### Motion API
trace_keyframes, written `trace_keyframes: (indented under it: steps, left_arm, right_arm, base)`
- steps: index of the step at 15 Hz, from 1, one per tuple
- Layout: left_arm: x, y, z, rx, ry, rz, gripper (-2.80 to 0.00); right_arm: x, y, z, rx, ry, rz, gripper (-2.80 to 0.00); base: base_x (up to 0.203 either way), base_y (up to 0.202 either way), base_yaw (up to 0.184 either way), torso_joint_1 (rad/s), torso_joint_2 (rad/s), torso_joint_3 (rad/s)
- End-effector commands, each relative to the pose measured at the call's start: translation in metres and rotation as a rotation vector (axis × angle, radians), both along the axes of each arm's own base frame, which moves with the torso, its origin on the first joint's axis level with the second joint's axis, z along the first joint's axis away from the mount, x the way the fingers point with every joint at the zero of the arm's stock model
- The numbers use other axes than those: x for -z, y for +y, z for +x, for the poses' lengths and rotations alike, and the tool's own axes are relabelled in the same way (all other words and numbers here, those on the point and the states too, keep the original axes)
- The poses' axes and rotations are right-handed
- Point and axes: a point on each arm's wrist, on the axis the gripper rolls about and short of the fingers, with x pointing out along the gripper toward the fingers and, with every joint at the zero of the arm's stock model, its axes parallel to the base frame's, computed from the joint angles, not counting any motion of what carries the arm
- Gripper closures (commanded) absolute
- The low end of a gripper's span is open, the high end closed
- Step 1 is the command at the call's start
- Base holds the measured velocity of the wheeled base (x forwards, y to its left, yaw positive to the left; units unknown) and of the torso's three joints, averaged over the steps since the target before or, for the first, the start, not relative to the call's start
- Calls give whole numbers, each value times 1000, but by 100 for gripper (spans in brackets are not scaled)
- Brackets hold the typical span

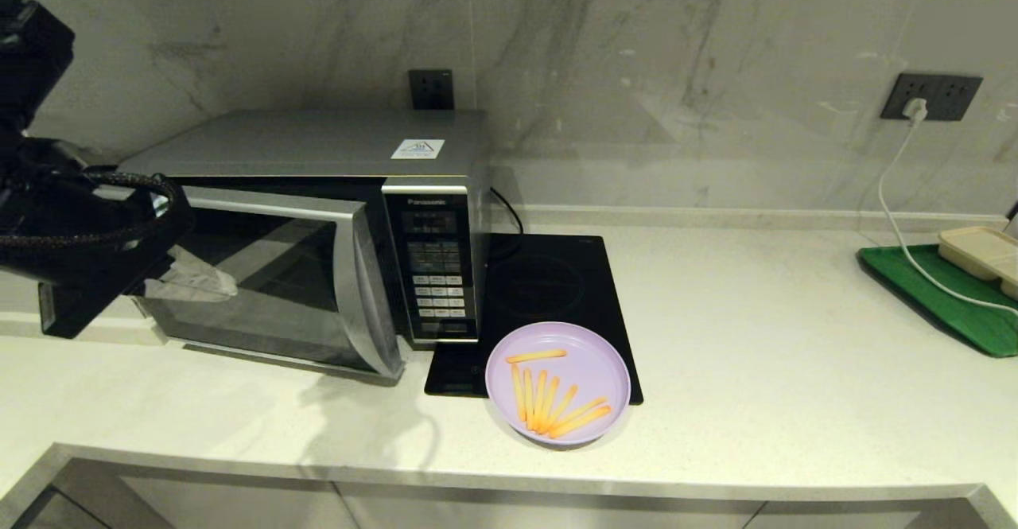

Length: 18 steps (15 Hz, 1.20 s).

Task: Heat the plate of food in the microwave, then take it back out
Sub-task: Close the microwave oven

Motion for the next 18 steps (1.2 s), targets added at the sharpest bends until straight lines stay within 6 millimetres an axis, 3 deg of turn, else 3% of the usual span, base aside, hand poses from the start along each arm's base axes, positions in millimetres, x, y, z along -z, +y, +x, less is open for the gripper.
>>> trace_keyframes:
  steps: [1, 6, 15, 18]
  left_arm:
    - [15, -10, 20, 4, 61, -11, 0]
    - [25, -35, 42, 20, 47, -60, 0]
    - [35, -54, 76, 98, -72, -49, 0]
    - [43, -60, 97, 103, -136, -54, 0]
  right_arm:
    - [0, 0, 0, 0, 1, 0, 0]
    - [0, 0, 0, 0, 2, 0, 0]
    - [0, 0, 0, 0, 1, 0, 0]
    - [0, 0, 0, 0, 2, 0, 0]
  base:
    - [0, 0, 0, 0, 0, 0]
    - [0, 0, 0, 0, 0, 0]
    - [0, 0, 0, 0, 0, 0]
    - [0, 0, 0, 0, 0, 0]
